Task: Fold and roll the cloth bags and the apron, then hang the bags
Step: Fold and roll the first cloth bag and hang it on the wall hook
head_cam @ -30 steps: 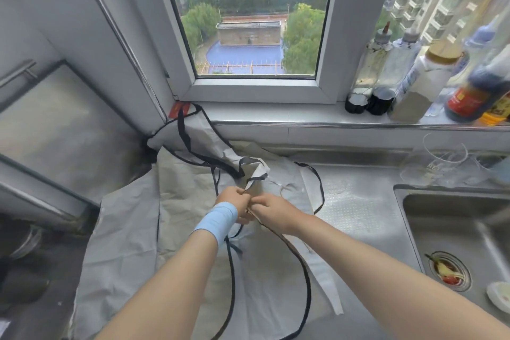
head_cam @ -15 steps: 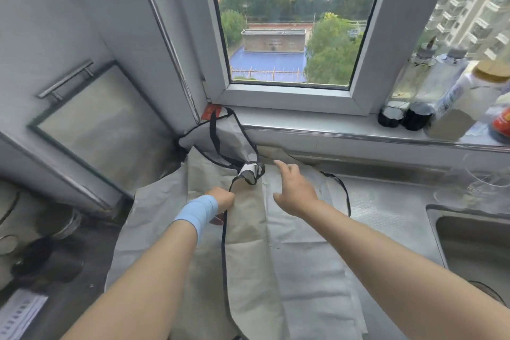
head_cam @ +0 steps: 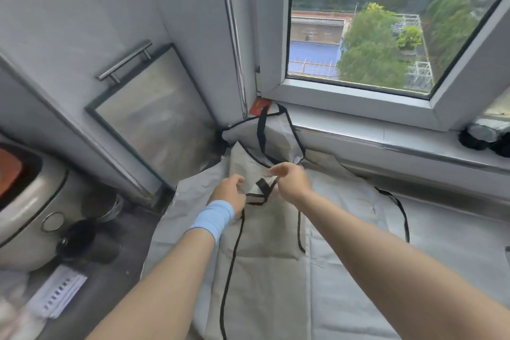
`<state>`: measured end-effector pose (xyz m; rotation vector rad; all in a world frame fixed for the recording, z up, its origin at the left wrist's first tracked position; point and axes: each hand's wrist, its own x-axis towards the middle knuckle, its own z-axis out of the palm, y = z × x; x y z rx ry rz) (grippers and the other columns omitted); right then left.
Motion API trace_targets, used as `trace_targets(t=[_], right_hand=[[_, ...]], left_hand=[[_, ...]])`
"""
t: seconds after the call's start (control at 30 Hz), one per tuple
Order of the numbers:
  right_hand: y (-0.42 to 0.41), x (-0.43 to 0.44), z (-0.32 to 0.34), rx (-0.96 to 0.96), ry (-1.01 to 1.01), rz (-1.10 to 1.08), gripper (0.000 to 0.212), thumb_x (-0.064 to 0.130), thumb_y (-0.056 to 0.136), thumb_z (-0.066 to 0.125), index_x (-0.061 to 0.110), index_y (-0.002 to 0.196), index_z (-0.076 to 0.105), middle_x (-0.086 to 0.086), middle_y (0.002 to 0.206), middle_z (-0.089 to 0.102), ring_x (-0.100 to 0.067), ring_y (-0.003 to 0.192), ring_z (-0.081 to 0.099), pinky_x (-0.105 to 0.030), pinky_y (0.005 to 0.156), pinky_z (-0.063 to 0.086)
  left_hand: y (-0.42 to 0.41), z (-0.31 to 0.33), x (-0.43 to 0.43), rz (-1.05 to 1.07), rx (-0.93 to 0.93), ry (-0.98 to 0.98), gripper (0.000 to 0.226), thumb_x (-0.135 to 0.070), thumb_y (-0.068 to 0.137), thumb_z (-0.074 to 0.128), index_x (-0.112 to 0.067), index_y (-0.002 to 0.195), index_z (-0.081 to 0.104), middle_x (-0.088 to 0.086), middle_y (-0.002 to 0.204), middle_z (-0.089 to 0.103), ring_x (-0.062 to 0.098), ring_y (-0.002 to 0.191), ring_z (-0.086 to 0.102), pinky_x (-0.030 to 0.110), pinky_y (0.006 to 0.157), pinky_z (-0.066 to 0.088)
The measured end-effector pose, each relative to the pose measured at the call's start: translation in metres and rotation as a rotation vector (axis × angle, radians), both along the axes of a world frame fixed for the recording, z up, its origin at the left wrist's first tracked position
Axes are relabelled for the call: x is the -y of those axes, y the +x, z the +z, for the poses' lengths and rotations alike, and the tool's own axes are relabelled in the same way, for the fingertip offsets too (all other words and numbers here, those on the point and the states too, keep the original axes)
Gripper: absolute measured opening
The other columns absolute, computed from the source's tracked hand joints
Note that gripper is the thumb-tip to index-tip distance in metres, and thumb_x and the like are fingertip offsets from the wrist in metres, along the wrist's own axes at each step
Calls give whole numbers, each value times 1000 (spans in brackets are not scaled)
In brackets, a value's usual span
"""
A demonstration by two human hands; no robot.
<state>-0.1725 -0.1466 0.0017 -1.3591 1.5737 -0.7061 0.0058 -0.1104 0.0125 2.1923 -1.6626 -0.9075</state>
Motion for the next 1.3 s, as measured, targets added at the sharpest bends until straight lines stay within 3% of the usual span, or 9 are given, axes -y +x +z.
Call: trace_targets(t=[0.27, 0.47, 0.63, 0.83, 0.93, 1.03, 1.1, 1.2, 1.3], right_hand=[[-24, 21, -38, -706, -194, 449, 73, -2, 83, 47, 30, 147, 36, 0, 154, 31, -31, 114, 58, -39, 78, 52], [-16, 57, -45, -930, -321, 505, 24, 19, 93, 50, 23, 113, 62, -2, 108, 60, -33, 90, 63, -33, 65, 45], [0, 89, -29, -994, -464, 603, 14, 22, 87, 49, 23, 94, 61, 3, 93, 67, -27, 88, 64, -31, 65, 36], [22, 115, -15, -1197, -524, 739, 22, 30, 87, 47, 20, 101, 62, -2, 97, 68, -26, 96, 59, -35, 78, 33], [21, 110, -21, -1015, -541, 661, 25, 19, 95, 44, 15, 116, 57, -9, 107, 58, -31, 98, 55, -37, 79, 38], [9, 95, -25, -843, -703, 557, 34, 1, 84, 56, 10, 116, 59, -13, 106, 54, -33, 86, 53, -41, 70, 44], [-24, 79, -30, -763, -723, 245, 30, -3, 77, 60, 8, 105, 61, -13, 100, 55, -34, 80, 53, -42, 65, 46], [-38, 52, -49, -603, -377, -116, 15, 11, 82, 57, 14, 97, 55, -6, 97, 56, -32, 85, 55, -40, 67, 46], [-44, 34, -66, -485, 125, -201, 22, 34, 85, 51, 24, 104, 57, 3, 102, 64, -27, 99, 61, -32, 72, 41]], left_hand=[[-29, -39, 32, -267, 223, 73, 76, -45, 81, 67, -35, 145, 29, -3, 145, 42, 26, 131, 40, 40, 106, 35], [-20, -51, 62, -259, 192, 16, 22, -28, 94, 45, -29, 110, 60, 5, 111, 66, 31, 99, 60, 34, 79, 46], [2, -50, 87, -143, 7, 306, 32, -16, 97, 40, -6, 120, 59, 17, 122, 60, 37, 111, 55, 37, 93, 45], [-2, -41, 99, -207, -183, 68, 67, -66, 71, 57, -36, 129, 46, -22, 108, 53, 6, 98, 55, 25, 86, 40], [4, -50, 110, -288, 19, 48, 38, -28, 90, 54, -28, 128, 53, -4, 121, 63, 23, 109, 58, 22, 82, 38], [16, -47, 120, -221, 50, 175, 27, -27, 94, 44, -24, 112, 63, 6, 113, 66, 32, 99, 59, 29, 78, 42], [-1, -39, 129, -255, 129, 228, 24, -29, 85, 46, -28, 100, 64, 2, 101, 66, 29, 88, 59, 30, 74, 44], [-7, -37, 121, -344, 387, -74, 37, -25, 74, 55, -31, 110, 59, -3, 110, 57, 25, 105, 52, 35, 92, 38], [-30, -32, 116, -350, 356, -321, 38, -23, 76, 54, -26, 114, 56, -1, 113, 54, 23, 109, 47, 34, 95, 35]])
